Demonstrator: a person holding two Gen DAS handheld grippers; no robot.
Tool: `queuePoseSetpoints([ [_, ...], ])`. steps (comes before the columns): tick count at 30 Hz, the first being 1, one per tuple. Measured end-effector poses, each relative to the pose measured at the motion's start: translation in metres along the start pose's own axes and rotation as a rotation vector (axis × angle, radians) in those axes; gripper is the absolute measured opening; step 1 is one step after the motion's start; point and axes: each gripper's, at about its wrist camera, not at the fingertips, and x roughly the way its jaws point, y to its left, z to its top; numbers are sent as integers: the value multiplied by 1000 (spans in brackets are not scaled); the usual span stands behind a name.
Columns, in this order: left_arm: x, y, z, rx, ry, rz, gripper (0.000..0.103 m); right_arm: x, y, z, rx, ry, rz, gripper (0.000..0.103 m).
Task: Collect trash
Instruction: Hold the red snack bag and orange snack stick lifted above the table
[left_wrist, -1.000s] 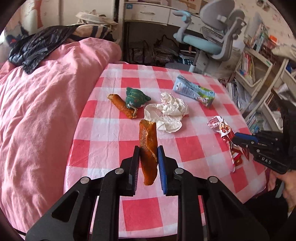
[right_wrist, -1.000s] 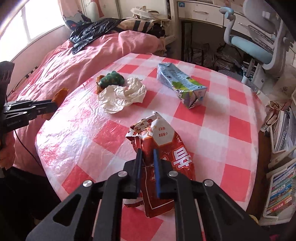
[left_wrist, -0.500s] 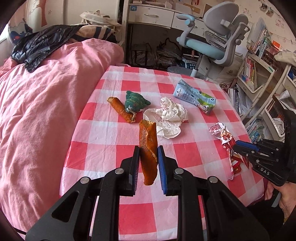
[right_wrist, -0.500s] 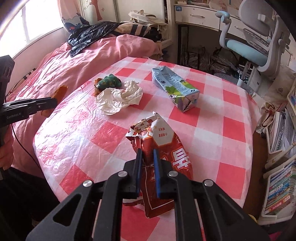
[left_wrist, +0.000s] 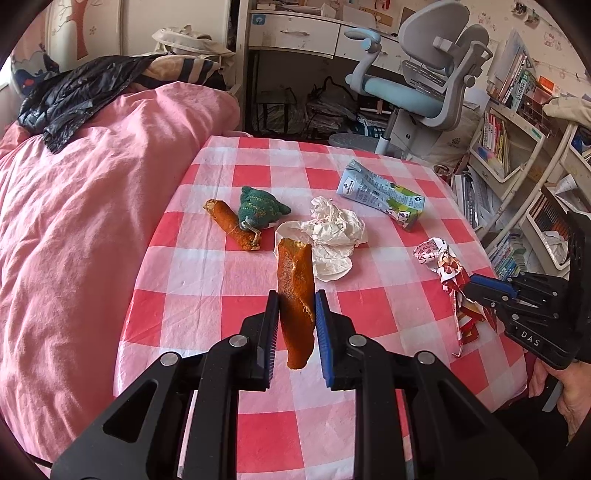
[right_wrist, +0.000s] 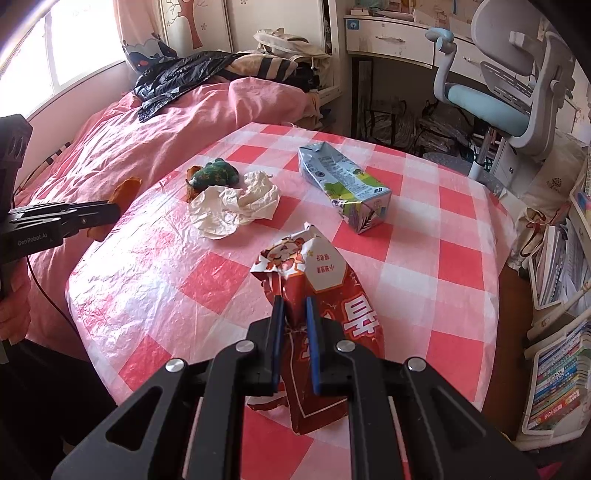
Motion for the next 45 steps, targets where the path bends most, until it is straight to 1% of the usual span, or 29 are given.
queuePoseSetpoints([
  [26, -1, -7, 8, 4, -24, -30, 19, 1, 1, 3, -3, -13, -10, 13],
  [45, -2, -9, 10, 2, -30, -38, 19, 2, 3, 4, -5, -16, -11, 13],
])
